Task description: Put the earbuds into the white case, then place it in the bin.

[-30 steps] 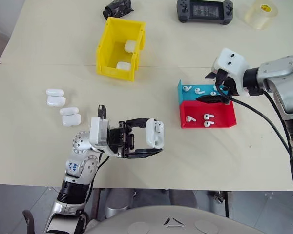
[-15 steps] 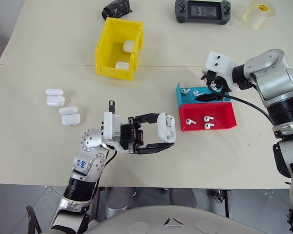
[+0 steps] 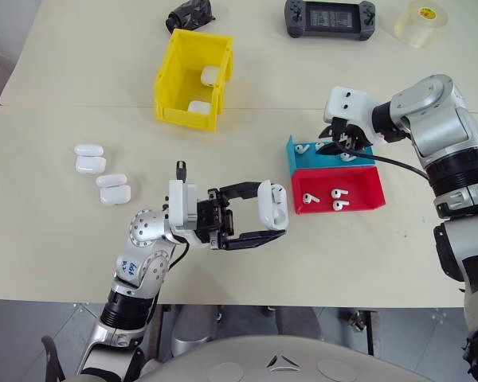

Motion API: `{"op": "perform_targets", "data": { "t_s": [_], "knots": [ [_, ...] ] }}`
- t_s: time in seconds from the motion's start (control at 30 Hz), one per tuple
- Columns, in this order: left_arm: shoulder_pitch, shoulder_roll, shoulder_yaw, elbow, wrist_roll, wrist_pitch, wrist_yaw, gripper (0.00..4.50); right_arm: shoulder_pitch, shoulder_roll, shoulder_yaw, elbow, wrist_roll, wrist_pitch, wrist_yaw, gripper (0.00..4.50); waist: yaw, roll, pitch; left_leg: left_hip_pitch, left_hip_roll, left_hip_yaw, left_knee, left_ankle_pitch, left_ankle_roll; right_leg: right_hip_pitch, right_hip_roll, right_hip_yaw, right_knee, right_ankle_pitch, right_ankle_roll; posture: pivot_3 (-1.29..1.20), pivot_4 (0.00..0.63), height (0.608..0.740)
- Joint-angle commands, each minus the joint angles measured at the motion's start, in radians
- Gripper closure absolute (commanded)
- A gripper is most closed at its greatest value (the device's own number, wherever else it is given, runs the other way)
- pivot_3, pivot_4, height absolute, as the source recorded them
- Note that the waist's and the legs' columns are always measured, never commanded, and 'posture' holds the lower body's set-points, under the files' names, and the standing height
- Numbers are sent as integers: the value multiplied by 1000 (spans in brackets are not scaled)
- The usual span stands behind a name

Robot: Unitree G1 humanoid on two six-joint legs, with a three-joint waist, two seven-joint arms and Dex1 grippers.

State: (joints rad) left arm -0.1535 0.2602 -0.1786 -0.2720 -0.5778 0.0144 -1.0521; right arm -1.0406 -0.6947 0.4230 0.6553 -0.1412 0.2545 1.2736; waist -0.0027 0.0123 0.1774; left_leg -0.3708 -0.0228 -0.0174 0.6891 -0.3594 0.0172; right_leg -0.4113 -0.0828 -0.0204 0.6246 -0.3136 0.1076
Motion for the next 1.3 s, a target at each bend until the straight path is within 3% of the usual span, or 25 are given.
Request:
{"op": "perform_targets", "data": {
  "t_s": [0.03, 0.13, 0.33, 0.63, 0.73, 0.87, 0.93, 1.07, 1.17, 1.3],
  "knots": [
    [-7, 2, 3, -43, -11, -3, 4, 1704, 1, 7, -6, 18, -24, -13, 10, 2660, 0, 0, 0, 0, 0, 0, 0, 0, 0, 0, 0, 0, 0, 0, 0, 0, 150, 740],
    [-10, 1, 1, -44, -11, -3, 5, 1704, 8, 10, -8, 16, -25, -13, 20, 2660, 0, 0, 0, 0, 0, 0, 0, 0, 0, 0, 0, 0, 0, 0, 0, 0, 150, 740],
    [-15, 1, 1, -43, -11, -4, 4, 1704, 18, 9, -14, 15, -31, -15, 28, 3972, 0, 0, 0, 0, 0, 0, 1, 0, 0, 0, 0, 0, 1, 0, 0, 0, 150, 740],
    [-12, 3, 10, -33, -24, 1, 0, 1704, 55, -28, -136, -138, 45, 24, 16, 3972, 1, 0, 0, 0, 0, 0, 1, 0, 0, 0, 0, 0, 1, 0, 0, 0, 150, 740],
    [-25, 2, 15, -18, -29, 4, -8, 1704, 153, -56, -307, -373, 238, 91, 62, 3972, 4, 0, 0, -1, 0, 0, 1, 0, 0, -1, 0, 0, 1, 0, 0, 0, 150, 740],
    [-35, 5, 24, 6, -33, 2, -27, 1704, 341, -63, -503, -660, 428, 253, -5, 3972, 11, 0, 0, -2, 0, -2, 1, 0, 0, 0, 0, -1, 1, 0, 0, 0, 150, 740],
    [-42, 4, 29, 16, -35, 5, -34, 1704, 456, -31, -603, -805, 553, 301, -32, 3972, 17, 0, 0, -1, 0, -2, 1, 0, 0, 1, 0, -1, 1, 0, 0, 0, 150, 740],
    [-62, 1, 42, 34, -49, 17, -44, 1704, 661, 145, -798, -1108, 884, 464, -257, 3972, 24, 0, 0, -1, 0, -1, 2, 0, 0, 1, 0, 0, 2, 0, 0, 0, 150, 740],
    [-78, -6, 54, 49, -71, 32, -53, 1704, 821, 283, -811, -1315, 1062, 470, -427, 3972, 24, 0, 0, -1, 1, -1, 2, 0, 0, 0, 1, 1, 2, 0, 0, 0, 150, 740],
    [-91, -5, 61, 59, -83, 45, -68, 1704, 919, 349, -756, -1437, 1181, 467, -582, 3972, 21, 0, 0, 0, 0, 0, 2, 0, 0, 1, 0, 3, 2, 0, 1, 0, 150, 740]
  ]
}}
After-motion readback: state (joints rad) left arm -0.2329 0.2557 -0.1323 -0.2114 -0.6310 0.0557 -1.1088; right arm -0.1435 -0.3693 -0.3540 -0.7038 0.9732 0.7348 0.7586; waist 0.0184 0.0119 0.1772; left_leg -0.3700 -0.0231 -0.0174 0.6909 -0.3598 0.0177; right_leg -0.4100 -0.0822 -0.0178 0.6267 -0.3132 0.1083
